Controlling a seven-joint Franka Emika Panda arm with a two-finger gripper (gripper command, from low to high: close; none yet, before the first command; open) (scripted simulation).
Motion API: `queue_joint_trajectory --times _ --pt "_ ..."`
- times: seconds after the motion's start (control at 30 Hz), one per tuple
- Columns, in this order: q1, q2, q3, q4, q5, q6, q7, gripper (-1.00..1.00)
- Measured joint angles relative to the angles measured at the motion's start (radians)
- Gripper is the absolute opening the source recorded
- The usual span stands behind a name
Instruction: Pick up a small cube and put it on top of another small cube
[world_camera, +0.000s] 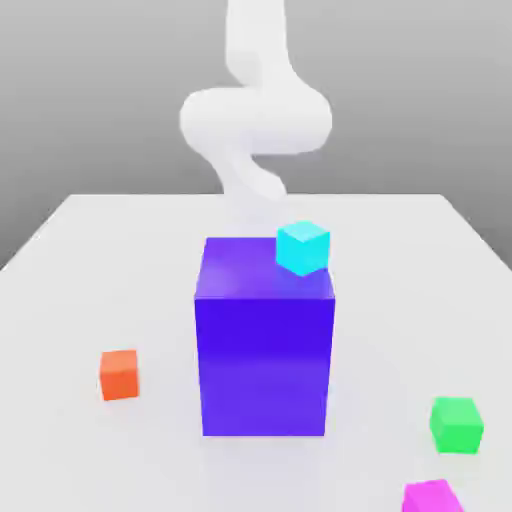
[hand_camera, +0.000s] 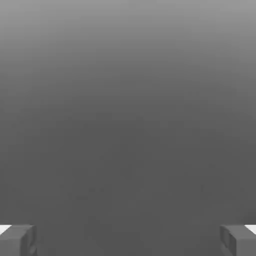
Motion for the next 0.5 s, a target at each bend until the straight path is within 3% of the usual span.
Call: queue_joint_trajectory --times 0.5 --pt "-0.004 0.55 0.161 0.035 -0.121 0.139 0.157 0.0"
